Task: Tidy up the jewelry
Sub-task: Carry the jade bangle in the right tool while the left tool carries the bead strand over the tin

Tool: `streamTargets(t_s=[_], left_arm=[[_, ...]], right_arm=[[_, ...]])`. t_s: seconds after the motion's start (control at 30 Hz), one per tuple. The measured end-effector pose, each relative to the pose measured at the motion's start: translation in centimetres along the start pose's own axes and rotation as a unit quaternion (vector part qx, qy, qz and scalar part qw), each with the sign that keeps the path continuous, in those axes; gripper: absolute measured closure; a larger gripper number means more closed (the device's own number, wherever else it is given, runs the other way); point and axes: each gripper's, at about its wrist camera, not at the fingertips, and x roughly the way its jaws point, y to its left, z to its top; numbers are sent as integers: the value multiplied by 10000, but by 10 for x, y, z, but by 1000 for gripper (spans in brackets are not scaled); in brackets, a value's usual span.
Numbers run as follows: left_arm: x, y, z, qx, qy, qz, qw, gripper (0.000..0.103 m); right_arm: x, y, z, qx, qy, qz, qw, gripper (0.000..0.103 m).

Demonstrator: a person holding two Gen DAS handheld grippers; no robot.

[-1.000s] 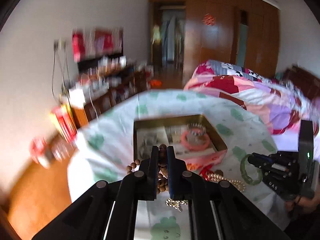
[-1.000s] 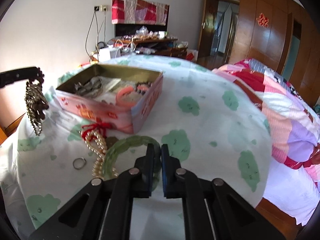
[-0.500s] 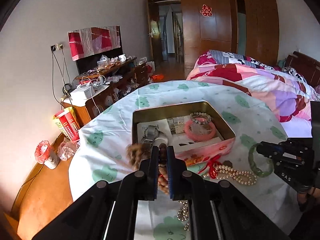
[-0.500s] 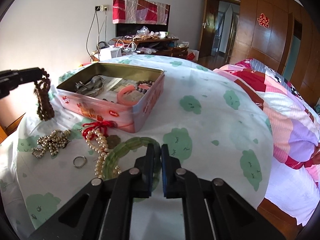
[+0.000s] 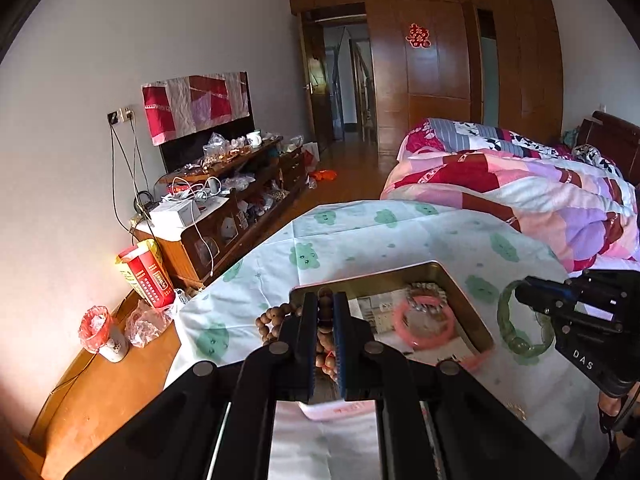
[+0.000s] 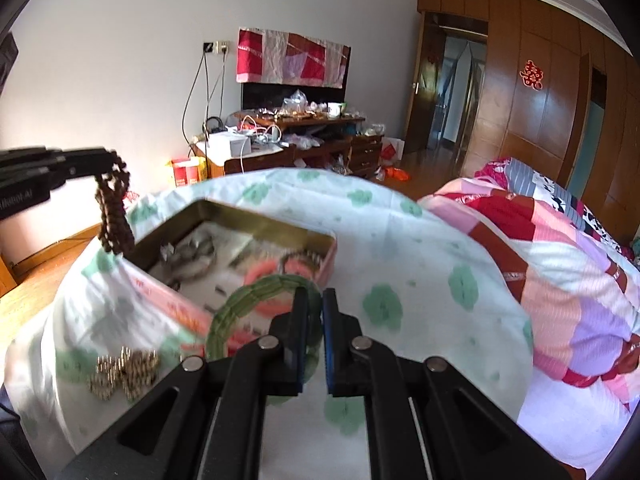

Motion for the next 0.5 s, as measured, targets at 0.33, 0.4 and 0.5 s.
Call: streamTargets(t_s=[0.33,0.4,0.5], left_arm=[[50,-2,7,146,294,214,9992,96],[56,-3,6,178,339,222,9990,96],[64,-4,5,212,406,222,9987,96]], right_arm=[[49,2,23,-80,125,-100,9998,95],[58,3,24,-122,179,-128,9997,95],[66,5,24,-150,230,-157,9995,95]])
